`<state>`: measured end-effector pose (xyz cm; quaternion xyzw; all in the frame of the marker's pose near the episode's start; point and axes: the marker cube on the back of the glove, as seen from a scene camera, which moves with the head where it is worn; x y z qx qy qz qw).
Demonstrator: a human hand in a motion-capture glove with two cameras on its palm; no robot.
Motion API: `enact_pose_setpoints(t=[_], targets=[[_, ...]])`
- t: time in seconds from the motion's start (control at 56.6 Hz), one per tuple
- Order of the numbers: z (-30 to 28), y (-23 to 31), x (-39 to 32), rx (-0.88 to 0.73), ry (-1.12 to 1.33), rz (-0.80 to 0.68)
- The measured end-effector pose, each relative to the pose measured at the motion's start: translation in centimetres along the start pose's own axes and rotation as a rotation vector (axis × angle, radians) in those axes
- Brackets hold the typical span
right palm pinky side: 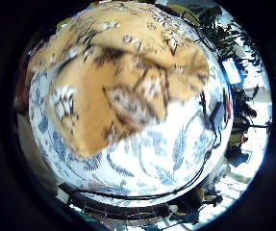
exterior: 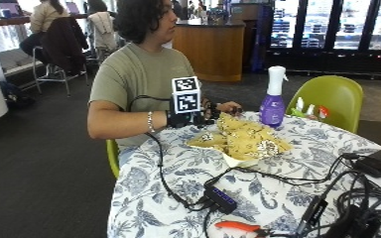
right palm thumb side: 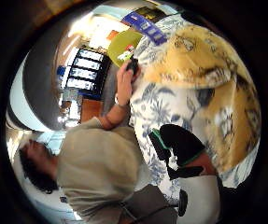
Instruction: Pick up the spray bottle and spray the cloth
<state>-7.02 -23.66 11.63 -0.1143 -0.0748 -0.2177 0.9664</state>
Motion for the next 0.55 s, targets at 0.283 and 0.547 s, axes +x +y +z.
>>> enact_pose_setpoints(t=[0.283, 0.547], targets=[[0.8, 6.8, -2.9, 0.112, 0.181, 0.029], [2.1, 9.3, -4.0, 0.1, 0.322, 0.161]])
